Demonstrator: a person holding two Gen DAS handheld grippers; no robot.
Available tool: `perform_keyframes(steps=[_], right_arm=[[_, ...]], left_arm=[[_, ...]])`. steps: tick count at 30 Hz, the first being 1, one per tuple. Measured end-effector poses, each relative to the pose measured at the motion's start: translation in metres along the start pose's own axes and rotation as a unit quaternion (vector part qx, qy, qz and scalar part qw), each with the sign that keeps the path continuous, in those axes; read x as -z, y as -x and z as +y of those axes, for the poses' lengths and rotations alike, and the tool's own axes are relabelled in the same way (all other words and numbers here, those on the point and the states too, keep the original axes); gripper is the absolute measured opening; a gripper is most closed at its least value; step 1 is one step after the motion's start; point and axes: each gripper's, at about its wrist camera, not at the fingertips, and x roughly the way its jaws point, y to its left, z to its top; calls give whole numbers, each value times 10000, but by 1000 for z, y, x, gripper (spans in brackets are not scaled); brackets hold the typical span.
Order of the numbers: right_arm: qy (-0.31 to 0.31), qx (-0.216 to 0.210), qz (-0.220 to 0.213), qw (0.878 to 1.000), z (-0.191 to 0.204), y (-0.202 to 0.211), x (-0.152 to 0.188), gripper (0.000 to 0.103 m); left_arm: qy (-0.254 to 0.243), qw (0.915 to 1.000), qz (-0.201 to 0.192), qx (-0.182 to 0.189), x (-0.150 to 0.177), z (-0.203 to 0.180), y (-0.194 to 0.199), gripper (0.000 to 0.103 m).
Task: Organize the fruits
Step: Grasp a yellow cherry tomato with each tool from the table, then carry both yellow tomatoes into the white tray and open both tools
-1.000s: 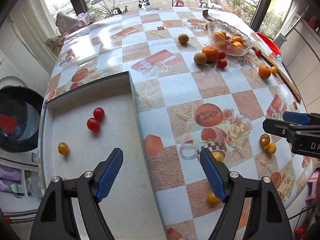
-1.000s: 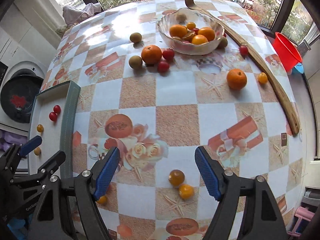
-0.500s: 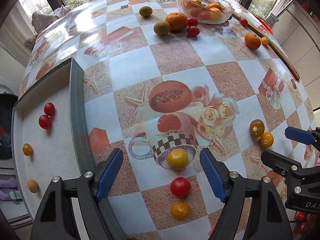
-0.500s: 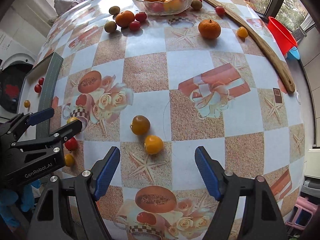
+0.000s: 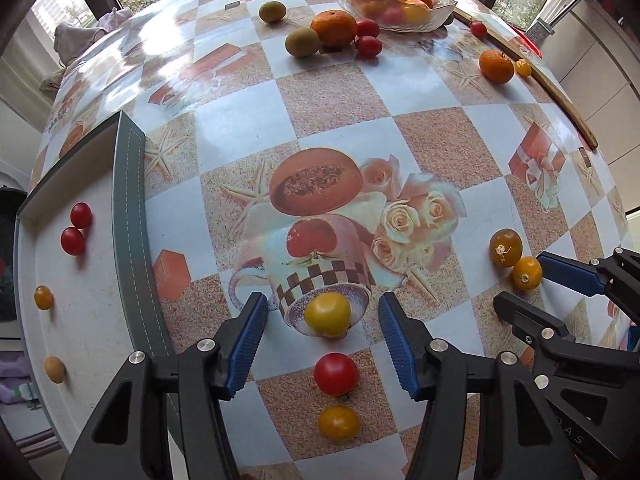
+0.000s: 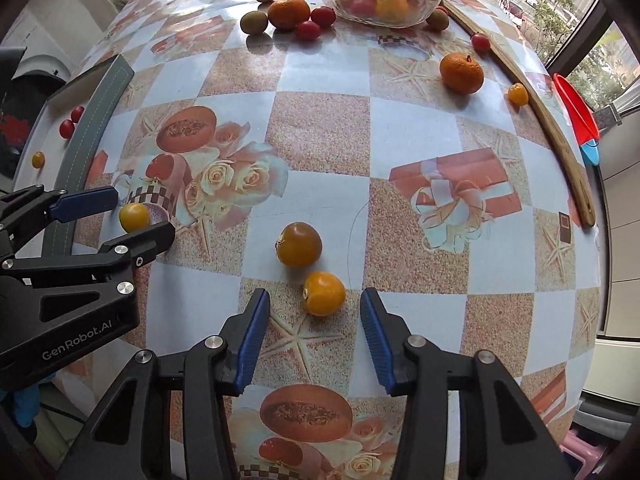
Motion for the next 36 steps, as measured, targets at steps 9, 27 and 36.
perform_keyframes(steps=[9, 27, 36], right_arm=[[-262, -511, -98, 9983, -8, 8, -1, 21], [-570, -1006, -317, 9928, -13, 42, -27, 21], [-119, -1200, -396, 9919, 32, 50, -44, 21]], left_arm=[[541, 9966, -235, 577, 2, 15, 13, 23], [1009, 9893, -820, 658, 14, 66, 66, 23], [1513, 9829, -939, 468, 38, 108, 80, 23]])
